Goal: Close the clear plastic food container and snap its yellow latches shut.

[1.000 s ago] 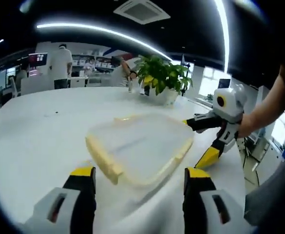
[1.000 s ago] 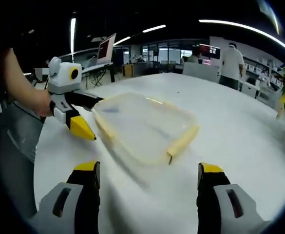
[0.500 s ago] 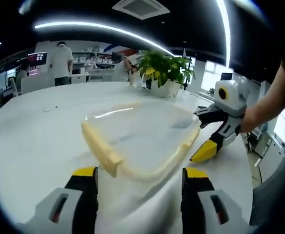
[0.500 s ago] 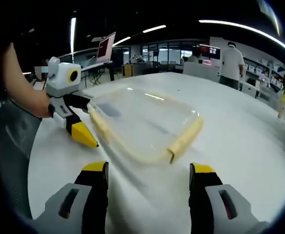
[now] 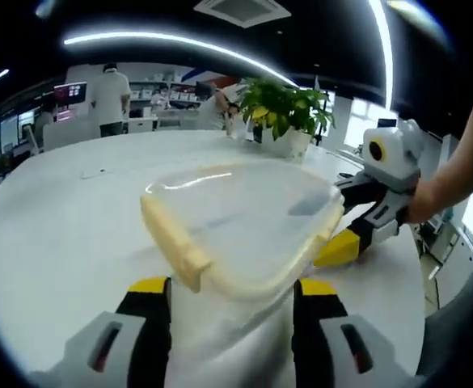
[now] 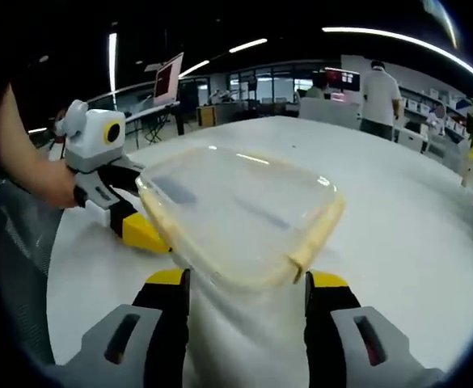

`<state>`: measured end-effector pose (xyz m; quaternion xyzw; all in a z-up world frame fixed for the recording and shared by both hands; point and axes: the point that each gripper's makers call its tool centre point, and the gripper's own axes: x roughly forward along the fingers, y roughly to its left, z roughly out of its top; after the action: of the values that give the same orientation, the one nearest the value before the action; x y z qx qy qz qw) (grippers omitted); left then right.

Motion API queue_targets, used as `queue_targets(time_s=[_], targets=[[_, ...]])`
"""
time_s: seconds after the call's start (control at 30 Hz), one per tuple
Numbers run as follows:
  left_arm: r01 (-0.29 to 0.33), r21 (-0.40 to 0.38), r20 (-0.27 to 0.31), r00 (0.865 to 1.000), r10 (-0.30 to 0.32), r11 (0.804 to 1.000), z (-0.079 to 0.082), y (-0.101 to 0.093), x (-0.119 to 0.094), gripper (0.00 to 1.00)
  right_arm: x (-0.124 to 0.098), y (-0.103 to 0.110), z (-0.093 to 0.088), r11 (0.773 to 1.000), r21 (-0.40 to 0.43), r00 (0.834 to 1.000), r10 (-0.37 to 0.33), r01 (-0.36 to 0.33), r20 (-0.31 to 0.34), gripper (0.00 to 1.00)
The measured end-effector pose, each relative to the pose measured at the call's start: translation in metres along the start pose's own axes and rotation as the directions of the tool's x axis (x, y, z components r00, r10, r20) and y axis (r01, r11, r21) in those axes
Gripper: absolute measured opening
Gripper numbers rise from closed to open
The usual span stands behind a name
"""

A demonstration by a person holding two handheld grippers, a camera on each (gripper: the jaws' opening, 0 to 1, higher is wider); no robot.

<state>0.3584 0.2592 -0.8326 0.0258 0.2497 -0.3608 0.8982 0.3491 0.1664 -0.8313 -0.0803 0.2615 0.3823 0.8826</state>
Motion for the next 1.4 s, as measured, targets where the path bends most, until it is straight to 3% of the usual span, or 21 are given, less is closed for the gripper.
queue_targets(time_s=[0.47, 1.4], targets=[[-0.024, -0.003, -0.017, 1.000, 0.024, 1.000, -0.004, 0.010, -0.005, 0.57, 0.008, 0.006, 0.004, 1.000, -0.009, 1.000, -0.002, 0.002, -0.007, 0.55], [-0.058, 0.023, -0.060, 0.996, 0.059, 0.998, -0.013, 0.059, -0.029, 0.57, 0.051, 0.034, 0.027, 1.000, -0.010, 1.000, -0.003, 0.003, -0.014, 0.54]])
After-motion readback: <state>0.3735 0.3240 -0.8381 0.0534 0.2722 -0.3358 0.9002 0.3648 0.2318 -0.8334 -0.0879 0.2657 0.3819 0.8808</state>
